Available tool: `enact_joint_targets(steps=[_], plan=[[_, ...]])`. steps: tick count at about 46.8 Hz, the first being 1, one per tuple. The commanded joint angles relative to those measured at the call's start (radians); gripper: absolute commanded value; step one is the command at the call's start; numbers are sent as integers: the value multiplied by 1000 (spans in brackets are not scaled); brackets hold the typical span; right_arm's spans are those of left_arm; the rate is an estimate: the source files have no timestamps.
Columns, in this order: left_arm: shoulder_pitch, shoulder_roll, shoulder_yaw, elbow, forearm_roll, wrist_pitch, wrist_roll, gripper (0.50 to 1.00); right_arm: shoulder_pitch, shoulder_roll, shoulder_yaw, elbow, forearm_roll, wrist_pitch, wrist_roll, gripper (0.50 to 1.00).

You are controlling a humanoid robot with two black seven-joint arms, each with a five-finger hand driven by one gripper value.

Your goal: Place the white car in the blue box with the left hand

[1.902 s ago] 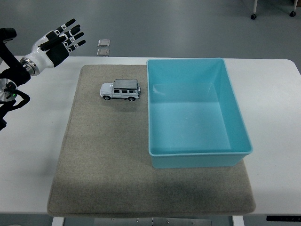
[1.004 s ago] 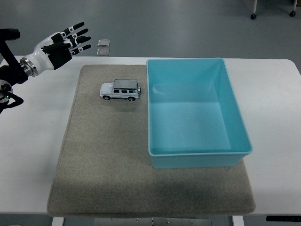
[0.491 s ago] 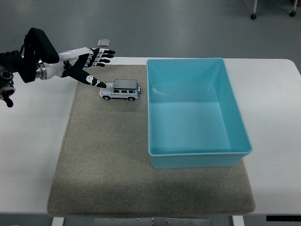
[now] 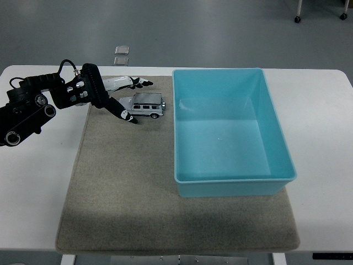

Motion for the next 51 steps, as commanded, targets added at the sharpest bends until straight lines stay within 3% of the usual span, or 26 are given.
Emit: enact_joint_targets(steps=[1,9,19,23,27,37,51], plan=[[-2,-5,0,0,40,30,0,999,0,0,0,0,0,0,0,936],[0,-26,0,0,127,73,2,996,0,0,0,0,0,0,0,936],[0,-44,2,0,167,76,2,979,0,0,0,0,0,0,0,936],[0,-44,2,2,189,78,2,917,0,0,0,0,0,0,0,936],[1,-46,2,5,206,78,2,898,0,0,0,0,0,0,0,936],[0,-66,2,33,207,78,2,782,0,0,0,0,0,0,0,936],[0,-66,2,34,209,110,6,739,0,0,0,0,0,0,0,936]])
